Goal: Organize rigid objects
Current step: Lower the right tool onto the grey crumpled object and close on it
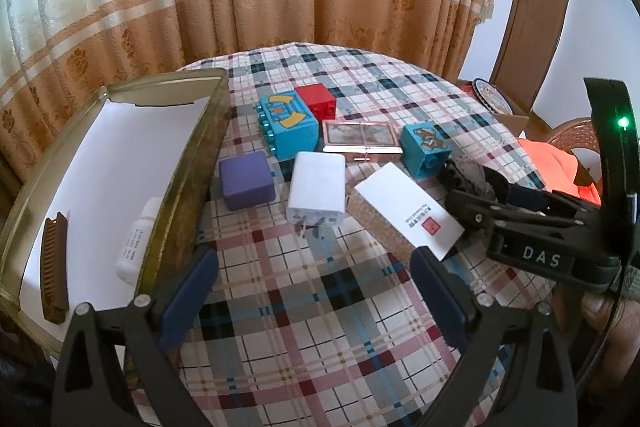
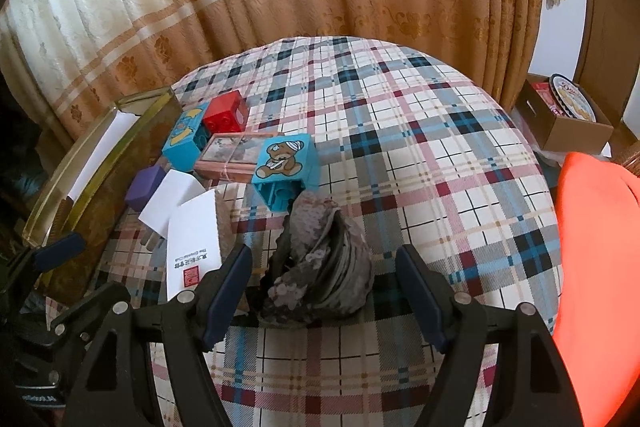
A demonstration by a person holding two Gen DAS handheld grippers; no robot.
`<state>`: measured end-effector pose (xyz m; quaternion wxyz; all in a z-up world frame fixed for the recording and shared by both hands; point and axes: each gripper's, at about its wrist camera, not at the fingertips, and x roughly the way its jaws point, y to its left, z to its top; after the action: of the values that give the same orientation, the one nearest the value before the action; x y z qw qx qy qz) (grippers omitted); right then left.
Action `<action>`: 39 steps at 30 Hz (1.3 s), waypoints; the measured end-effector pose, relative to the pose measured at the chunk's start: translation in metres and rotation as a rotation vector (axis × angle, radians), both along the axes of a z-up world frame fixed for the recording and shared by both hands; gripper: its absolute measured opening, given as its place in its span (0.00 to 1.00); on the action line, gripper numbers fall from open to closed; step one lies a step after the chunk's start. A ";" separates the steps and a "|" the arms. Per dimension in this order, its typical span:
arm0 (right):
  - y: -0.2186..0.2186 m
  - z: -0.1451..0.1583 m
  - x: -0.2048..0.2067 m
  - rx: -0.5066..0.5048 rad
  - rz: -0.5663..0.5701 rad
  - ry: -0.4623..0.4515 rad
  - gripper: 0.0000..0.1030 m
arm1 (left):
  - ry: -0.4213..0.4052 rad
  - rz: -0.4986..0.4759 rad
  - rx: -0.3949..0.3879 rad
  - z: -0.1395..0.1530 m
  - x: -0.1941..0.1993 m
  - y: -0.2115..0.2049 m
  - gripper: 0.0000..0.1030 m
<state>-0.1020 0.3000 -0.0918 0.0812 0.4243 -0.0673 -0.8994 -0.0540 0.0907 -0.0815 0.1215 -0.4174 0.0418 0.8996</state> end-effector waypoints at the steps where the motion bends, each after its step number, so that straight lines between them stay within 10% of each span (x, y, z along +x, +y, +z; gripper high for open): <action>1: -0.001 0.000 -0.001 0.004 -0.001 -0.001 0.74 | -0.001 0.000 0.001 0.000 0.000 0.000 0.95; 23: -0.014 -0.002 -0.004 0.090 0.012 -0.007 0.74 | -0.027 0.021 0.009 -0.008 -0.007 -0.002 0.95; 28: -0.015 -0.001 -0.003 0.105 0.013 0.007 0.53 | -0.033 0.023 0.015 -0.008 -0.009 0.000 0.96; 39: -0.001 0.006 0.004 0.048 -0.013 0.051 0.47 | -0.028 0.026 0.055 -0.001 -0.008 0.013 0.96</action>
<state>-0.0984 0.2991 -0.0861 0.0668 0.4025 -0.0464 -0.9118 -0.0624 0.1033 -0.0827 0.1217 -0.4271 0.0101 0.8959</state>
